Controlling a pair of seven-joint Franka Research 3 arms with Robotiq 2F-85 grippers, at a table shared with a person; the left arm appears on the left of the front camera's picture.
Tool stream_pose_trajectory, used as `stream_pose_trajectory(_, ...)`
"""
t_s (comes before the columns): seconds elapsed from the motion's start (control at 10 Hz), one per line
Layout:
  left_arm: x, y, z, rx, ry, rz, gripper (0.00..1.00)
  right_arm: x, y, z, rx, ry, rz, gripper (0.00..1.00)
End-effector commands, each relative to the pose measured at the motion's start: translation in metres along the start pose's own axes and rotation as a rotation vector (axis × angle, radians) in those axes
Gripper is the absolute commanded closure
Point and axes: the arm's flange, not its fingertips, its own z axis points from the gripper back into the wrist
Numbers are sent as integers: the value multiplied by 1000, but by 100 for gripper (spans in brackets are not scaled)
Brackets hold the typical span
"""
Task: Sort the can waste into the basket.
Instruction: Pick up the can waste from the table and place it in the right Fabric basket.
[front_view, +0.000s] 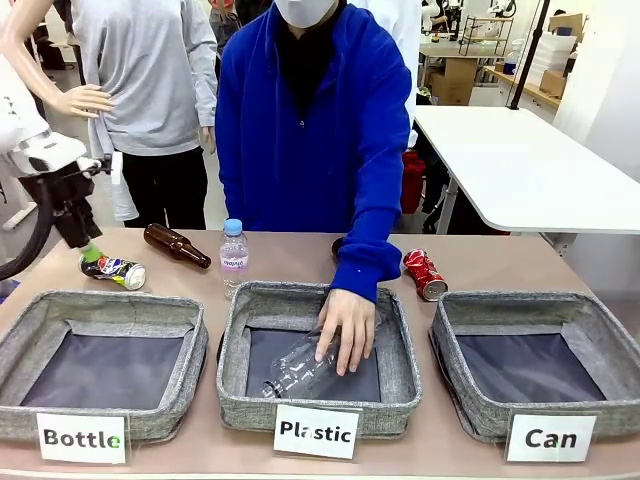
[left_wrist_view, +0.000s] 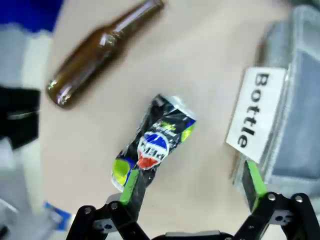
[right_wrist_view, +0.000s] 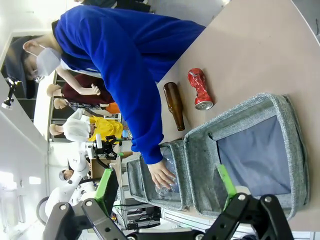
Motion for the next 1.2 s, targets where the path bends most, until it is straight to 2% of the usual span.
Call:
stream_pose_trajectory(0.0, -3, 1, 1, -104, 39, -817, 0, 3, 2, 0, 28, -10, 7, 0)
stream_pose_trajectory(0.1, 0, 4, 5, -56, -26, -791, 0, 3, 2, 0, 28, -10, 7, 0)
stream_pose_trajectory(0.2, 6, 5, 8, 10, -114, -648, 0, 3, 2, 0, 28, -10, 7, 0)
stream_pose_trajectory(0.3, 16, 13, 13, 162, -253, -243, 0, 3, 2, 0, 28, -10, 7, 0)
stream_pose_trajectory(0.4, 12, 0, 1, -10, 5, -496, 0, 3, 2, 0, 28, -10, 7, 0)
stream_pose_trajectory(0.6, 12, 0, 1, -10, 5, -496, 0, 3, 2, 0, 28, -10, 7, 0)
stream_pose_trajectory(0.7, 15, 5, 5, 42, -60, -466, 0, 3, 2, 0, 28, -10, 7, 0)
stream_pose_trajectory(1.1, 4, 29, -50, 12, 65, -484, 0, 3, 2, 0, 28, -10, 7, 0)
